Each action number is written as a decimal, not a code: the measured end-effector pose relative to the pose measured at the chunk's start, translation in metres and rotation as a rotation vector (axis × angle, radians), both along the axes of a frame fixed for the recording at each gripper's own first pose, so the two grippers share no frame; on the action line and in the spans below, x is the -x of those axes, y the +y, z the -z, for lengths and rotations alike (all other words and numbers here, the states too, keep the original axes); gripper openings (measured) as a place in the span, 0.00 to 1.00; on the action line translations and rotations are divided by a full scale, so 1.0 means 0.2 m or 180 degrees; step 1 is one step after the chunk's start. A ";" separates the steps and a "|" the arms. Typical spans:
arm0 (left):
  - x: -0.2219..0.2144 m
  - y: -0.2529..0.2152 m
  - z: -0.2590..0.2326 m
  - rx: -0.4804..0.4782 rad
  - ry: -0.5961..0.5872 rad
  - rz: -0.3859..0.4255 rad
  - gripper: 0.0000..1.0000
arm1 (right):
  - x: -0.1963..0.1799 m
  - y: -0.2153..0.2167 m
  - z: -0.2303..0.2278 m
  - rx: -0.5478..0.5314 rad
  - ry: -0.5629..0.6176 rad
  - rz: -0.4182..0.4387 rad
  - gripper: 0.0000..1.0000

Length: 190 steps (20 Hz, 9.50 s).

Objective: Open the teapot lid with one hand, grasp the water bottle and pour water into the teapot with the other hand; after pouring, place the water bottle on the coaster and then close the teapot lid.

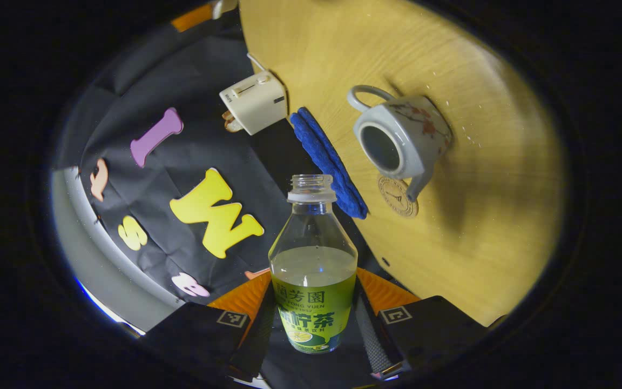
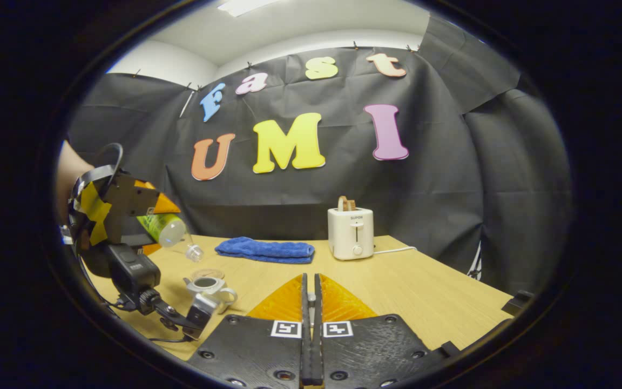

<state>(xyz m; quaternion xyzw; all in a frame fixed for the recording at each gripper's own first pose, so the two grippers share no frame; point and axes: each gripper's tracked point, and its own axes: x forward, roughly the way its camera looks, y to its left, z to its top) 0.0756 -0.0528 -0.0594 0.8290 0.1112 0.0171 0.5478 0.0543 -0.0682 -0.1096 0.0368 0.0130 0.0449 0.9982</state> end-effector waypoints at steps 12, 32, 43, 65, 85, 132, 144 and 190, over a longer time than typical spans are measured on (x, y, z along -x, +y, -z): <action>0.09 0.15 0.17 0.3220 -0.0465 -0.0296 0.75 | -0.04 0.02 -0.01 0.0353 0.0051 0.0295 0.00; 0.12 0.46 -0.09 0.6005 -0.0916 -0.0118 0.75 | -0.21 0.94 -0.06 0.0192 0.0286 -0.0886 0.00; 0.10 0.52 -0.03 0.6065 -0.0918 -0.0291 0.75 | -0.35 0.98 0.12 0.0196 0.0464 -0.0835 0.00; -0.55 0.15 0.15 0.6614 -0.0096 0.0176 0.77 | -0.25 0.94 -0.07 -0.0087 0.0156 -0.0968 0.00; -0.60 0.10 0.06 0.6531 -0.0165 0.0325 1.00 | -0.26 0.88 -0.07 -0.0153 0.0181 -0.0956 0.00; -1.38 0.87 0.44 0.7603 0.0414 -0.4724 0.87 | -0.27 0.89 -0.05 -0.0493 0.0214 -0.1429 0.00; -1.24 0.87 0.54 0.7021 0.0779 -0.5298 0.75 | -0.23 0.93 -0.06 -0.0518 0.0190 -0.1509 0.00; -0.70 0.43 -0.43 0.6491 -0.0402 0.0501 0.82 | -0.18 0.77 0.02 -0.0535 0.0229 -0.1066 0.01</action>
